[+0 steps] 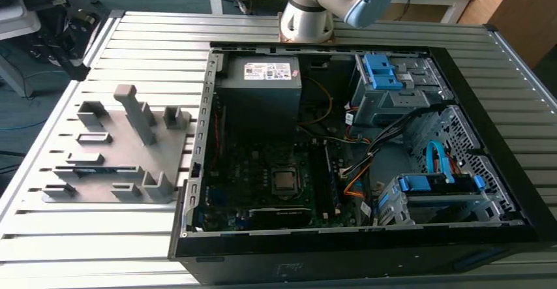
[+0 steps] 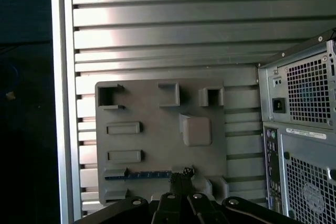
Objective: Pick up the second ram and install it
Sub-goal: 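Reach for the second ram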
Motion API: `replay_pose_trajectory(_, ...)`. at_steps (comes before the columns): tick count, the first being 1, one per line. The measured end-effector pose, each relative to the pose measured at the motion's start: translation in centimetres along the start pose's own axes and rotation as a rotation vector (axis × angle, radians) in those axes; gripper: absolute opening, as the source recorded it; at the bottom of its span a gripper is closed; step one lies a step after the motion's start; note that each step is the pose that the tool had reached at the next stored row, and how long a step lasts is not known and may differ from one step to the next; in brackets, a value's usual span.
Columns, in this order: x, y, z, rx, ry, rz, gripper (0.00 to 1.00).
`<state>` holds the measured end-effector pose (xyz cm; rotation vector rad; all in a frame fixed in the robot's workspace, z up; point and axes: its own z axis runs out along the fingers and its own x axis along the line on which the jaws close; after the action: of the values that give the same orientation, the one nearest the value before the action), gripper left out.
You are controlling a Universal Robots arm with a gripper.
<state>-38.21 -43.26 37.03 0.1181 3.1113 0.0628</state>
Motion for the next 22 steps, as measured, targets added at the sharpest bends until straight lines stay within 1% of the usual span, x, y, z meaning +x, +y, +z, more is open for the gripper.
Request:
replay_pose_trajectory(11, 0.46, -0.18, 1.29, 0.001, 0.0002, 0.0, 0.1)
replay_pose_trajectory(22, 0.97, -0.31, 2.32, 0.001, 0.0001, 0.0, 0.1)
